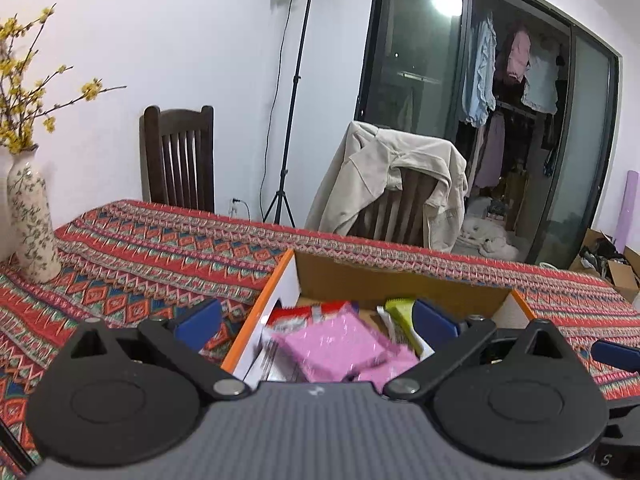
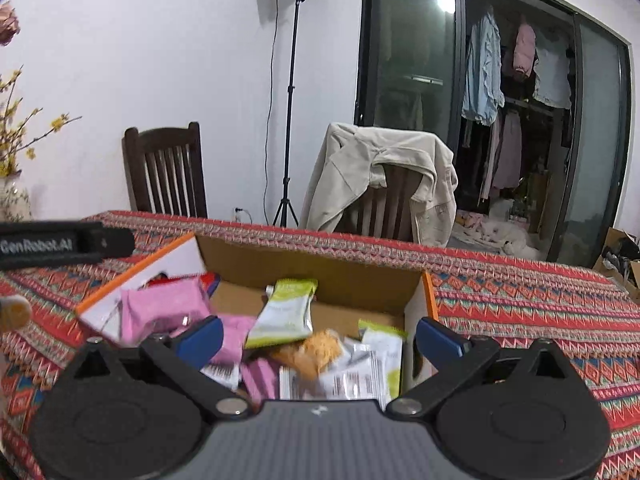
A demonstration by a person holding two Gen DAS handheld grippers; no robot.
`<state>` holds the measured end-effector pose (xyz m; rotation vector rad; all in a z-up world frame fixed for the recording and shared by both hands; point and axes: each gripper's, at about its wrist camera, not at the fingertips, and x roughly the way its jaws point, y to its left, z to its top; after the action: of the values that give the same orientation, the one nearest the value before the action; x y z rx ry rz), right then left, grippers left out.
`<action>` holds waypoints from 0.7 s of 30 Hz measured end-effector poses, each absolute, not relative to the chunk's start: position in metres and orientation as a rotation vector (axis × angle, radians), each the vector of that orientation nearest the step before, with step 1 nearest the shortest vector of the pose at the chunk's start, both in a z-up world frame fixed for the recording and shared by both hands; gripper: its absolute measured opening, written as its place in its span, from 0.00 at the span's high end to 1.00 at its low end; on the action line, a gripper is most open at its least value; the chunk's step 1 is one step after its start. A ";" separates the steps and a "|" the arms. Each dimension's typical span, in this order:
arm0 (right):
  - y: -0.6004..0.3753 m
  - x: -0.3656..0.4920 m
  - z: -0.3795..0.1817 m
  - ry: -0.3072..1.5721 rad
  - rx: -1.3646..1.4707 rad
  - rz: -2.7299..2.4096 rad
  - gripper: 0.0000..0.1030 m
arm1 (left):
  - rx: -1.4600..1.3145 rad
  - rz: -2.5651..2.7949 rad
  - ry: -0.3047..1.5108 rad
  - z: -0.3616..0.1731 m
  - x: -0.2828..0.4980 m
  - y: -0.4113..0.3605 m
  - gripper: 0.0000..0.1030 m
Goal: Organize snacks
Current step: 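Move both open grippers back toward the remaining packets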
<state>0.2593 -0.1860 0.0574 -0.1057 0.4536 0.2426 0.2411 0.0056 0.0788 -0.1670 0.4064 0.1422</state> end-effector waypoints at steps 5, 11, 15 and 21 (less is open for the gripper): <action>-0.192 0.237 0.041 0.501 -0.127 0.237 0.00 | -0.149 0.139 0.453 0.068 0.221 0.007 0.00; -0.203 0.224 0.013 0.589 -0.133 0.207 0.00 | -0.135 0.117 0.521 0.043 0.203 0.006 0.00; -0.209 0.229 0.001 0.637 -0.109 0.174 0.00 | -0.143 0.112 0.534 0.024 0.196 0.006 0.00; -0.207 0.239 -0.020 0.680 -0.105 0.170 0.00 | -0.165 0.088 0.536 0.008 0.195 0.010 0.00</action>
<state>0.2391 -0.2072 -0.0196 -0.1054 0.6804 0.1695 0.1952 0.0105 0.0079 -0.1650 0.5356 0.0878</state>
